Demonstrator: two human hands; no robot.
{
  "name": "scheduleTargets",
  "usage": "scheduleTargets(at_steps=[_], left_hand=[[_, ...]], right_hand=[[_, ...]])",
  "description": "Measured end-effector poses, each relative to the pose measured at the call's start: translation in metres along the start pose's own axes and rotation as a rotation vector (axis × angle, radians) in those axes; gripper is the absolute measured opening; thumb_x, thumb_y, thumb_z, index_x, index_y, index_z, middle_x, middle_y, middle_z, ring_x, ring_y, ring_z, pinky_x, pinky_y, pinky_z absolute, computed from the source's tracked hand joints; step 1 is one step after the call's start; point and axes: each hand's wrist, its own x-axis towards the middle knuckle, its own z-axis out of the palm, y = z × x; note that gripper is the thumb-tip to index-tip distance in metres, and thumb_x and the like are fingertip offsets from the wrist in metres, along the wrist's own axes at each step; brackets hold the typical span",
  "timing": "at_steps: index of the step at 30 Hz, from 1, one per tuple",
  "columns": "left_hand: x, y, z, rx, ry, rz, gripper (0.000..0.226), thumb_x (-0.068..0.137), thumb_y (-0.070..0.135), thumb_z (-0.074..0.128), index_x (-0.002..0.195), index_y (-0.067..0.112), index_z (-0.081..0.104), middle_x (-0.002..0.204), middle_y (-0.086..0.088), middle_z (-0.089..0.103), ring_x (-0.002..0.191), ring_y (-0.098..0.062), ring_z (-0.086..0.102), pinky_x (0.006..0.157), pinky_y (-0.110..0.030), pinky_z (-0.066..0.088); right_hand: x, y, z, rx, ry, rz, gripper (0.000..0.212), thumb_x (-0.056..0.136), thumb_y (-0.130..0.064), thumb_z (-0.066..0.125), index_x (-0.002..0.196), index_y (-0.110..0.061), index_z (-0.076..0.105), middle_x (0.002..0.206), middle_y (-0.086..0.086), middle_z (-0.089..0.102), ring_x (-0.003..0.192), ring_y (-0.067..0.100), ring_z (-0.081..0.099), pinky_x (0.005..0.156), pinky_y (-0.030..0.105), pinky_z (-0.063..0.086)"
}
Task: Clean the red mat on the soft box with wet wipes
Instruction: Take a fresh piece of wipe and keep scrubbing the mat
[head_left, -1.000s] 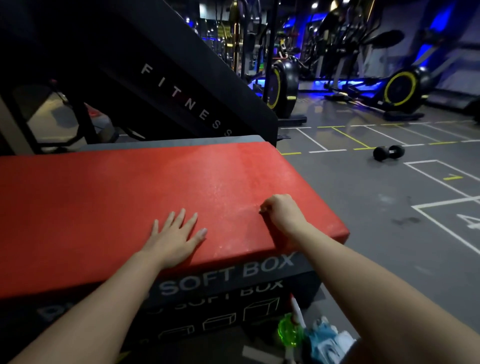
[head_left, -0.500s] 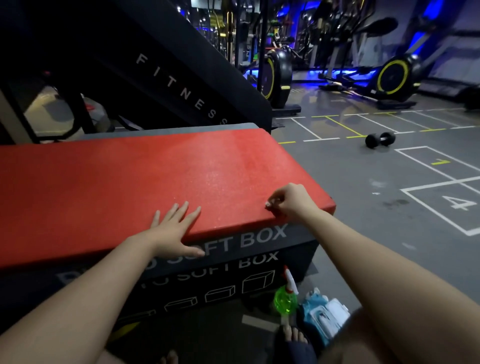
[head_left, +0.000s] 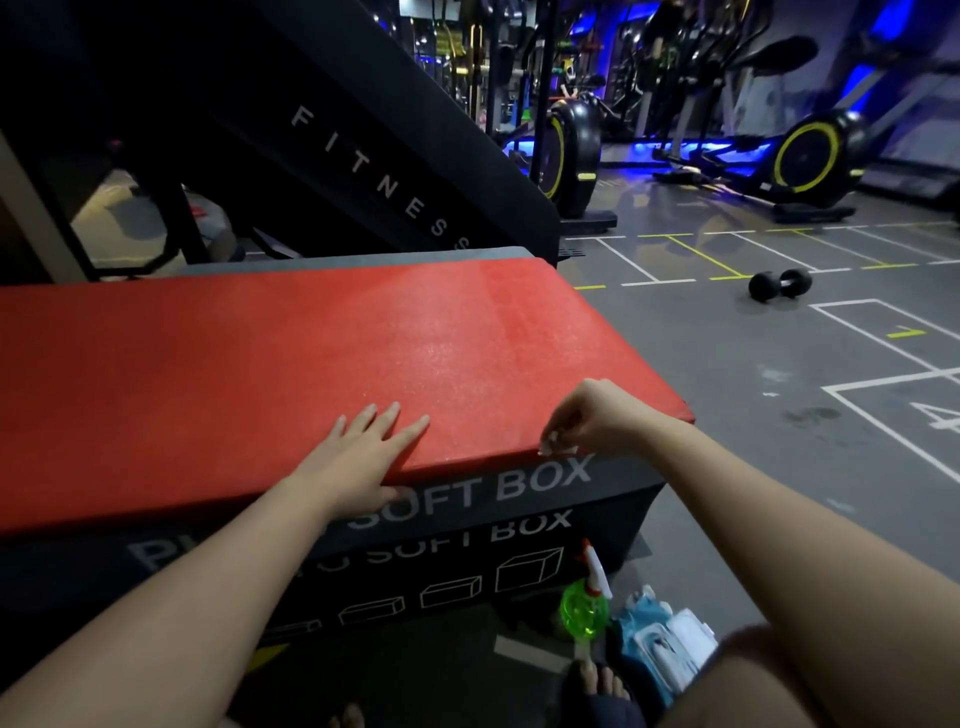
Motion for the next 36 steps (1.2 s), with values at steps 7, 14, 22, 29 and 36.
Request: scheduleTargets(at_steps=[7,14,22,29,36], left_hand=[[0.002,-0.005,0.003,0.122,0.054,0.096,0.092,0.104,0.035,0.053,0.154,0.044,-0.024,0.172,-0.003,-0.006,0.157,-0.037,0.001,0.124,-0.06,0.016],[-0.004,-0.004,-0.013,0.347,0.281,0.192,0.083,0.091,0.003,0.061,0.162,0.013,0.018,0.159,-0.02,0.039,0.134,-0.044,0.052,0.093,-0.054,0.057],[0.013,0.051,-0.027,0.297,0.51,0.327,0.074,0.075,0.001,0.074,0.146,0.011,0.054,0.131,-0.017,0.067,0.1,-0.04,0.073,0.059,-0.045,0.062],[0.05,0.099,-0.02,0.229,0.166,0.188,0.072,0.103,0.008,0.036,0.163,0.03,0.002,0.168,-0.016,0.019,0.146,-0.047,0.033,0.105,-0.056,0.044],[0.038,0.09,-0.023,0.28,0.18,0.221,0.073,0.104,0.007,0.034,0.163,0.031,0.001,0.169,-0.014,0.019,0.147,-0.041,0.034,0.105,-0.051,0.045]], right_hand=[[0.037,-0.003,0.018,0.009,0.294,-0.062,0.012,0.086,-0.01,0.069,0.09,-0.015,0.079,0.083,-0.006,0.069,0.086,0.014,0.066,0.071,0.018,0.039],[0.022,0.002,-0.008,0.109,0.175,-0.001,0.011,0.084,-0.02,0.072,0.086,-0.027,0.079,0.072,-0.005,0.074,0.064,0.008,0.069,0.058,0.025,0.055],[0.017,0.015,-0.034,0.076,0.302,0.025,0.009,0.079,-0.019,0.076,0.083,-0.027,0.08,0.075,-0.013,0.074,0.072,-0.005,0.065,0.062,0.01,0.045],[0.005,0.043,-0.014,0.093,0.268,0.216,0.018,0.084,-0.014,0.065,0.087,-0.022,0.08,0.071,-0.006,0.07,0.05,-0.009,0.055,0.045,0.003,0.036],[-0.022,0.047,-0.034,0.13,0.088,0.255,0.012,0.076,-0.017,0.068,0.077,-0.024,0.077,0.065,-0.005,0.072,0.055,0.003,0.062,0.051,0.018,0.046]])
